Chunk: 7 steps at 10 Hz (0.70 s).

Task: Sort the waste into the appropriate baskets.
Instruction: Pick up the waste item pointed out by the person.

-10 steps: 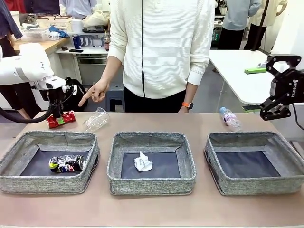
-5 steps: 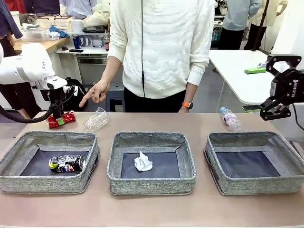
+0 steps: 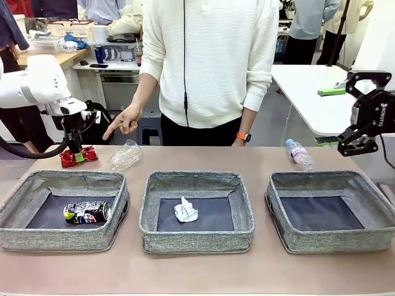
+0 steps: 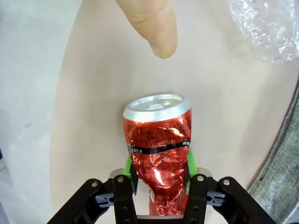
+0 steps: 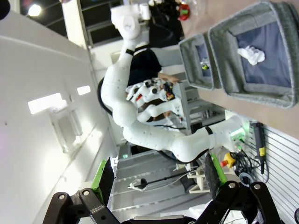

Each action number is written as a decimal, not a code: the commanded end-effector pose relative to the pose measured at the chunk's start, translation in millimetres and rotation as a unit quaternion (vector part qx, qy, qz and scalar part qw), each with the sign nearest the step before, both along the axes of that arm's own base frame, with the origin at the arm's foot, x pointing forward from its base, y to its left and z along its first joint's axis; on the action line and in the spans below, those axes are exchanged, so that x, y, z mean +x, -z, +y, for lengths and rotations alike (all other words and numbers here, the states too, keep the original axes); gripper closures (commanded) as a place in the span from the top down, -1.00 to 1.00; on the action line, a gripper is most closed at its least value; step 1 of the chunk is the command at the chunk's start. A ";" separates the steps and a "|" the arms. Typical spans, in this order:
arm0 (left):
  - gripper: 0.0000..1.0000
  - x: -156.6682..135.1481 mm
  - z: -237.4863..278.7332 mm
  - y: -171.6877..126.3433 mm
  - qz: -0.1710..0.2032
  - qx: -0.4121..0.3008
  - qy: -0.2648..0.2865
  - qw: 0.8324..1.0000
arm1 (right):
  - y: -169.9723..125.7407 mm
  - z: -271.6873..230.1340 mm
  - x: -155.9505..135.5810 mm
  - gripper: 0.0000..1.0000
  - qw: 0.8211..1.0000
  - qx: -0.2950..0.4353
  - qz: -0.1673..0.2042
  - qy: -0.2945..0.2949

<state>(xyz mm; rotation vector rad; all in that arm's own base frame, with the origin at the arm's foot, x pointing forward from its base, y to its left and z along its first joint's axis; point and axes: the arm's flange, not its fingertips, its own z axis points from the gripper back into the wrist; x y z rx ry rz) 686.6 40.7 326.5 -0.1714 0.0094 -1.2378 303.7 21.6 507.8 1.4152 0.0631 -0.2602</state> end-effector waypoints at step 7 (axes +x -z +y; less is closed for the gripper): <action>-1.00 -19.5 0.0 -50.8 0.001 -0.025 -0.004 1.000 | -1.8 -0.3 1.0 1.00 1.000 0.009 -0.006 -0.002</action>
